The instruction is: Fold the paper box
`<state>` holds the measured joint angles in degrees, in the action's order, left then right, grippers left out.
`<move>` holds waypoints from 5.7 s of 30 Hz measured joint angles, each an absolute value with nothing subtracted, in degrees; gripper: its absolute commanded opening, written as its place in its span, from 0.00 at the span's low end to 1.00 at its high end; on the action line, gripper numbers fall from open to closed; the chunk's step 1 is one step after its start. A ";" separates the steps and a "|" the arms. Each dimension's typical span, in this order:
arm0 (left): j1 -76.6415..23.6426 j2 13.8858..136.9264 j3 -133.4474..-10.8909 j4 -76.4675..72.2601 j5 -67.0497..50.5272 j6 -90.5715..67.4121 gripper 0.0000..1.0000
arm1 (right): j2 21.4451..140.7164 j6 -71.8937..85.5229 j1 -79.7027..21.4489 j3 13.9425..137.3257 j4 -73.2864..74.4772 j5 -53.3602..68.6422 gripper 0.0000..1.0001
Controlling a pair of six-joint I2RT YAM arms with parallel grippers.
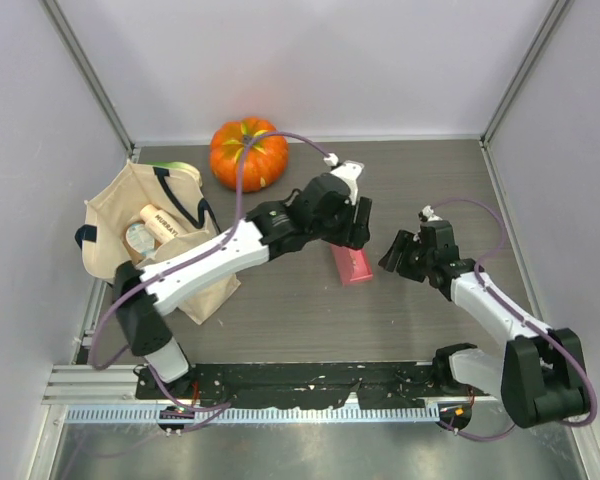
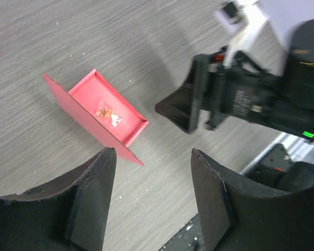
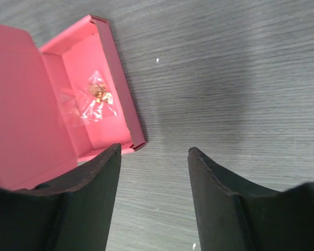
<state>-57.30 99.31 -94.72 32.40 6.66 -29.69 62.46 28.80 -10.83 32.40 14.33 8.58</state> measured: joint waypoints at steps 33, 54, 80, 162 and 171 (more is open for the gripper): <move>-55.20 65.69 -51.00 31.44 23.29 -38.46 0.68 | 74.59 19.46 -27.83 44.49 4.89 1.80 0.70; -53.56 73.78 -50.35 18.17 20.43 -37.32 0.69 | 90.17 20.03 -19.44 38.50 -8.16 22.52 0.65; -49.10 63.83 -44.64 19.44 14.37 -39.77 0.88 | 97.23 20.29 -20.51 45.67 -10.81 18.65 0.71; -49.54 87.46 -47.53 -4.93 30.89 -22.15 0.00 | 83.40 12.36 -45.52 42.65 -7.88 -24.99 0.01; -51.31 92.07 -51.66 -7.16 39.18 -29.80 0.00 | 83.55 21.23 -48.10 40.93 -12.51 -37.63 0.01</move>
